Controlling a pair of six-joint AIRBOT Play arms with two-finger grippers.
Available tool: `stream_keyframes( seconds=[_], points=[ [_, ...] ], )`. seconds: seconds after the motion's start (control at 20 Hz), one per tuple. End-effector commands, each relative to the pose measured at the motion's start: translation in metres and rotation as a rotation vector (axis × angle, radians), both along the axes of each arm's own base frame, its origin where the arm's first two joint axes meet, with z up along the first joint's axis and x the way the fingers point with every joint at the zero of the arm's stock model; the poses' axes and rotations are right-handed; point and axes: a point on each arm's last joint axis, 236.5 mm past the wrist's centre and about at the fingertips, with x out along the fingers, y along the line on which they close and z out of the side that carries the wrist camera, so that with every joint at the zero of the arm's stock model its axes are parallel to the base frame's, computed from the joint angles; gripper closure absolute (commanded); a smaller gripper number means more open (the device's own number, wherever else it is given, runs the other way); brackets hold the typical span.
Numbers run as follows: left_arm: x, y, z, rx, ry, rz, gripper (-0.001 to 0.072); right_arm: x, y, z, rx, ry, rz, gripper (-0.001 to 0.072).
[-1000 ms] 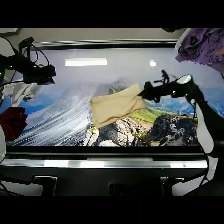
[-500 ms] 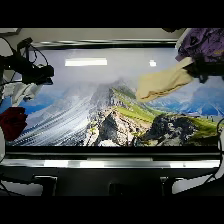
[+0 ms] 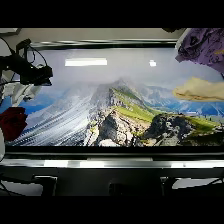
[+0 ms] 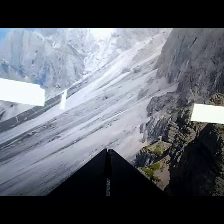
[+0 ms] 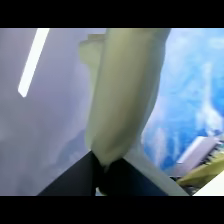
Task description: Fold the clothes and pants, and hang the long-sleeved shirts on hangers.
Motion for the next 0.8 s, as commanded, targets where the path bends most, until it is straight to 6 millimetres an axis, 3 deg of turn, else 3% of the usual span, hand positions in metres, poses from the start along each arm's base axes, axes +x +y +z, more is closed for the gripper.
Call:
stream_keyframes(
  seconds=[0.0, 0.2, 0.35, 0.75],
  points=[
    [0.0, 0.002, 0.0, 0.005, 0.001, 0.002, 0.0689, -0.086, -0.043, -0.038, -0.043, 0.26, -0.142, 0.0685],
    [0.0, 0.002, 0.0, 0.006, 0.001, 0.003, 0.0689, -0.163, -0.042, -0.08, 0.014, 0.344, -0.272, 0.0685],
    [0.0, 0.002, 0.0, 0.006, 0.001, 0.003, 0.0689, -0.211, -0.027, -0.106, 0.03, 0.4, -0.332, 0.0684],
    [0.0, 0.002, 0.0, 0.006, 0.002, 0.002, 0.0688, -0.278, 0.01, -0.15, 0.059, 0.633, -0.278, 0.0684]
  ],
)
